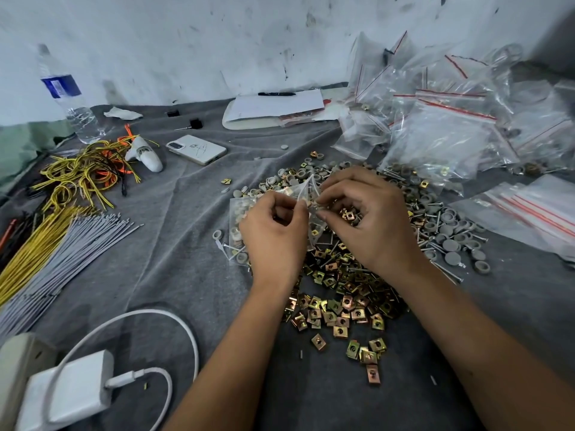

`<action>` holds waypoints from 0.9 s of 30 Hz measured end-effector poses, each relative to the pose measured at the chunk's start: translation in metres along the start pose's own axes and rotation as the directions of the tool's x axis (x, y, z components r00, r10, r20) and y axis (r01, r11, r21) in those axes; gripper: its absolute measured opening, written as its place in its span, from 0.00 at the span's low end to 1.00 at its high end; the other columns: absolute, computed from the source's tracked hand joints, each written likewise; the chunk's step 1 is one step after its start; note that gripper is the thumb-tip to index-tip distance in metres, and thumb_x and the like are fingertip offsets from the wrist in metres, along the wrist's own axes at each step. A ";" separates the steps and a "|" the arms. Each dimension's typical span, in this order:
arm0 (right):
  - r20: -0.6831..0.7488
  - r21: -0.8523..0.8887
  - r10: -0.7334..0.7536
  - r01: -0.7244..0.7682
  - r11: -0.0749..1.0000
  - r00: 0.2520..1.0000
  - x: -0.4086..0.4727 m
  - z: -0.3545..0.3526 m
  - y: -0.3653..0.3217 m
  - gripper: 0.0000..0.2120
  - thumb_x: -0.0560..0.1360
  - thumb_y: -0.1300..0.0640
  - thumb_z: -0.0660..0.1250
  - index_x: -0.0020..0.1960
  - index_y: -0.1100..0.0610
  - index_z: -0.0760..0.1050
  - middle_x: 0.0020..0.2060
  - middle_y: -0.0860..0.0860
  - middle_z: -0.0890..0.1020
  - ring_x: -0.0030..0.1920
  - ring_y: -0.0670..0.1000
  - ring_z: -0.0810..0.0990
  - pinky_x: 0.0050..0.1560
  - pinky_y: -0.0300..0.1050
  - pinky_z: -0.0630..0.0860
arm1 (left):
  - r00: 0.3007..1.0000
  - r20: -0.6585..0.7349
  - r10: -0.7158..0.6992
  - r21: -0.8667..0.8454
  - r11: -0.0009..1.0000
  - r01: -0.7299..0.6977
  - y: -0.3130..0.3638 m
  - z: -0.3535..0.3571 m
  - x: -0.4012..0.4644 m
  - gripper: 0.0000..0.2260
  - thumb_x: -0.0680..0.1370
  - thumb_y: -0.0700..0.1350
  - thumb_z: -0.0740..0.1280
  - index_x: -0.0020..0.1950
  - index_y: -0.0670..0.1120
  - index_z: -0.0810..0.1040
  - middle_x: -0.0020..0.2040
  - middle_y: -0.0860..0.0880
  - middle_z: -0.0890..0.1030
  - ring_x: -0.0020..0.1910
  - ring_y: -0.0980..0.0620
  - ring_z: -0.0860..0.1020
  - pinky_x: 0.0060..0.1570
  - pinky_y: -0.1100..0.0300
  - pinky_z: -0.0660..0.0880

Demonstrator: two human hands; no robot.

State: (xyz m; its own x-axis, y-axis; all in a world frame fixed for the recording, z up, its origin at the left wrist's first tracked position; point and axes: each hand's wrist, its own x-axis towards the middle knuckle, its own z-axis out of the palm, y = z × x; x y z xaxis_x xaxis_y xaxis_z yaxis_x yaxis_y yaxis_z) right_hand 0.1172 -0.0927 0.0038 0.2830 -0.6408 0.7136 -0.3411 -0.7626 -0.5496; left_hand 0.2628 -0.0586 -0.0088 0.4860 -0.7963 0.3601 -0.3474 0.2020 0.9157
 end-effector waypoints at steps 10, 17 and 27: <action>-0.205 -0.136 0.192 -0.222 0.966 0.960 0.003 -0.017 0.013 0.06 0.73 0.66 0.76 0.49 0.60 0.84 0.47 0.51 0.83 0.45 0.46 0.83 0.47 0.36 0.82 | 0.999 -0.048 -0.019 -0.012 1.000 0.018 0.000 0.001 0.001 0.09 0.79 0.41 0.73 0.39 0.48 0.80 0.29 0.48 0.79 0.28 0.45 0.80 0.27 0.56 0.75; -0.188 -0.371 0.353 -0.399 0.839 0.917 0.002 -0.032 0.033 0.04 0.77 0.57 0.73 0.52 0.56 0.85 0.46 0.52 0.86 0.42 0.51 0.82 0.47 0.43 0.78 | 0.998 -0.052 -0.030 -0.024 0.999 0.028 0.001 0.000 0.000 0.08 0.79 0.41 0.73 0.40 0.47 0.80 0.28 0.52 0.78 0.26 0.57 0.75 0.26 0.64 0.71; 0.212 -0.580 0.473 -0.279 0.765 0.855 0.001 -0.026 0.028 0.13 0.72 0.42 0.77 0.49 0.49 0.81 0.47 0.48 0.76 0.51 0.52 0.76 0.50 0.48 0.75 | 0.998 -0.053 -0.040 -0.026 0.999 0.039 0.002 -0.001 0.001 0.07 0.78 0.41 0.73 0.40 0.47 0.81 0.29 0.53 0.78 0.27 0.57 0.75 0.27 0.63 0.72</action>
State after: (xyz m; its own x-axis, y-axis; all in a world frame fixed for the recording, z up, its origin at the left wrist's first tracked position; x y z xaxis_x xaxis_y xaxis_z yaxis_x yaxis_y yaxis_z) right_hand 0.0851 -0.1126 0.0007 0.2707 -0.9274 0.2582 -0.8601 -0.3534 -0.3678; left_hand 0.2632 -0.0584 -0.0066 0.5413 -0.7724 0.3322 -0.3072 0.1861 0.9333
